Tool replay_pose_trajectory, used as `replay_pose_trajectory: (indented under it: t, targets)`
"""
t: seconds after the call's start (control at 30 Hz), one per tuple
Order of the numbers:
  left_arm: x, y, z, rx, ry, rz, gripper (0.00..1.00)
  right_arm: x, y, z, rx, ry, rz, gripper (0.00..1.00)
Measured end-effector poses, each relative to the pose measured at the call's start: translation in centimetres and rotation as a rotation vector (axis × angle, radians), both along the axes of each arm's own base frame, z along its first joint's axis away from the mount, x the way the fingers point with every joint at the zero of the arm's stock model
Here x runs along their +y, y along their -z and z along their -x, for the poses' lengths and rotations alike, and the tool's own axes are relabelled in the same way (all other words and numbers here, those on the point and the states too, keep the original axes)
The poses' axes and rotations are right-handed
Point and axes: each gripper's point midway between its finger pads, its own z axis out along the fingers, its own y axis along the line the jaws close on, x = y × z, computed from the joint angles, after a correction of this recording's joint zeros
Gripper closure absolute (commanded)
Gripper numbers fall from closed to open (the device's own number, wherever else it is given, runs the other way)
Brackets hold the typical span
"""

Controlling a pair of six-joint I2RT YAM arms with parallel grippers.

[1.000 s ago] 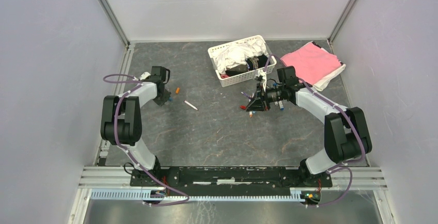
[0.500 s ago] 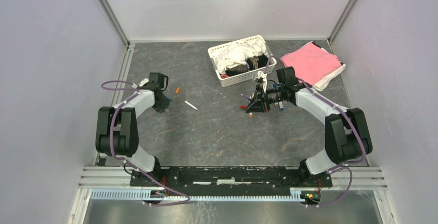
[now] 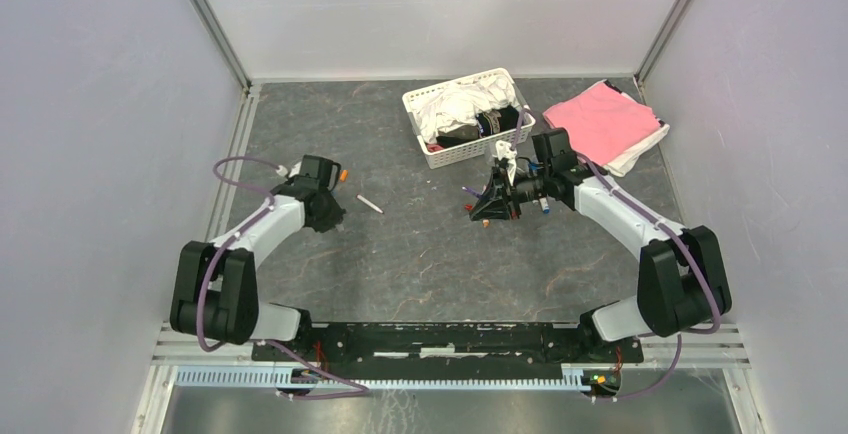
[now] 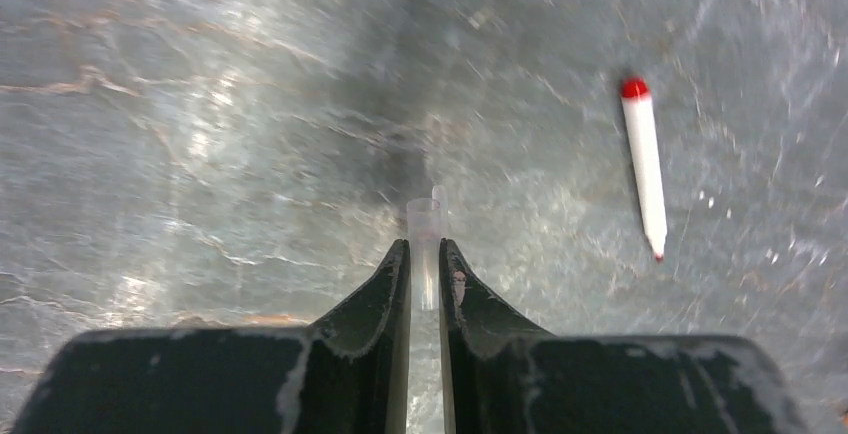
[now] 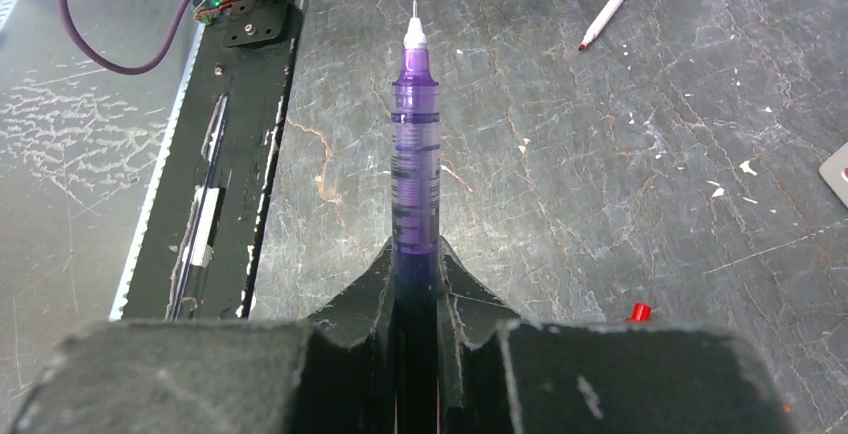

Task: Insert the pens into the pen caps
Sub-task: Move the pen cap to the center of the board.

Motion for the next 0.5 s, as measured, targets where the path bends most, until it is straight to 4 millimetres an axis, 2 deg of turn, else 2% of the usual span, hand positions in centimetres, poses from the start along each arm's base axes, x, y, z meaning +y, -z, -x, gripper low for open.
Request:
replay_pose_trajectory:
  t: [0.23, 0.4, 0.5]
  targets:
    - [-4.6, 1.6, 2.2, 0.069, 0.23, -0.068, 0.98, 0.0, -0.7, 0.1, -0.022, 0.0, -0.008, 1.0]
    - [-6.9, 1.8, 3.1, 0.079, 0.35, -0.092, 0.96, -0.2, -0.5, 0.3, -0.025, -0.004, 0.0, 1.0]
    - [-7.9, 1.8, 3.6, 0.083, 0.414, -0.085, 0.91, -0.3, -0.3, 0.4, -0.023, -0.006, 0.009, 1.0]
